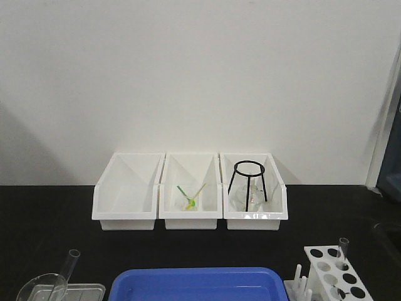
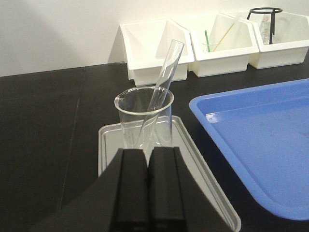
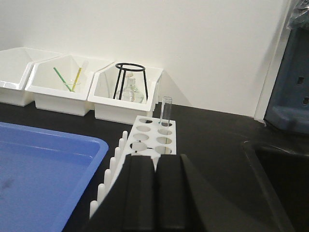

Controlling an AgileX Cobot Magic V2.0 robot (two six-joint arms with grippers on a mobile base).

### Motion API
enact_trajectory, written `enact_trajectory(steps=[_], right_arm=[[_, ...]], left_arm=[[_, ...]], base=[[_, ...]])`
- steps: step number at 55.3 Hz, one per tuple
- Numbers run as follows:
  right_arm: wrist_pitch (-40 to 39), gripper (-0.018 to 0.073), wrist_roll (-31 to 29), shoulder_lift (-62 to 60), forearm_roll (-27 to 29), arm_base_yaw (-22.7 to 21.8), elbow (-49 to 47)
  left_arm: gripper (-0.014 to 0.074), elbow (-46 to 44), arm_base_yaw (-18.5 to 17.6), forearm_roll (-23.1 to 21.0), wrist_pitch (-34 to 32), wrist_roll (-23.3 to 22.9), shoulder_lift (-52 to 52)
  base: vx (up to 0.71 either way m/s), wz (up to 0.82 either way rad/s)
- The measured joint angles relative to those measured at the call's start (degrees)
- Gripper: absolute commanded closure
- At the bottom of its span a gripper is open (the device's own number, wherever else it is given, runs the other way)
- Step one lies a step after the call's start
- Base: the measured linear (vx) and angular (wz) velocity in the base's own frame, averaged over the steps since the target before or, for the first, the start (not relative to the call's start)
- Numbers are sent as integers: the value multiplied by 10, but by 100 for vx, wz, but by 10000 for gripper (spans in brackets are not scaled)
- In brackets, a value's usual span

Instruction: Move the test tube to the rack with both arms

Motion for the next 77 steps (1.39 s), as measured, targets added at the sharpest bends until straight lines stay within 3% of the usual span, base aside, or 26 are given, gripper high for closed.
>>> enact_trajectory(steps=[6, 17, 27, 31, 36, 42, 46, 52, 62, 77], right_arm=[[0, 568, 0, 0, 0, 0, 0], [-10, 568, 0, 0, 0, 0, 0], [-79, 568, 0, 0, 0, 0, 0], [-110, 568, 1, 0, 0, 0, 0], [-114, 568, 10, 0, 3, 0, -10], [-91, 568, 16, 0, 12, 0, -71], [-86, 568, 12, 9, 15, 0, -133], [-96, 568, -1, 74, 16, 0, -234], [-136, 568, -36, 251, 15, 0, -363], [-168, 554, -41, 427, 15, 0, -417]], left_arm=[[594, 0, 0, 0, -18, 0, 0], [594, 0, 0, 0, -129, 0, 0], [594, 0, 0, 0, -182, -1, 0], [594, 0, 0, -12, -214, -21, 0], [594, -4, 0, -40, -242, -77, 0], [594, -32, 0, -48, -220, -128, 0], [594, -75, 0, -41, -193, -134, 1], [594, -169, 0, -19, -177, -113, 44], [594, -331, 0, -6, -171, -66, 226], [586, -450, 0, -5, -162, -33, 428]], base=[[0, 0], [0, 0], [0, 0], [0, 0], [0, 0], [0, 0], [0, 0], [0, -1], [0, 0], [0, 0]])
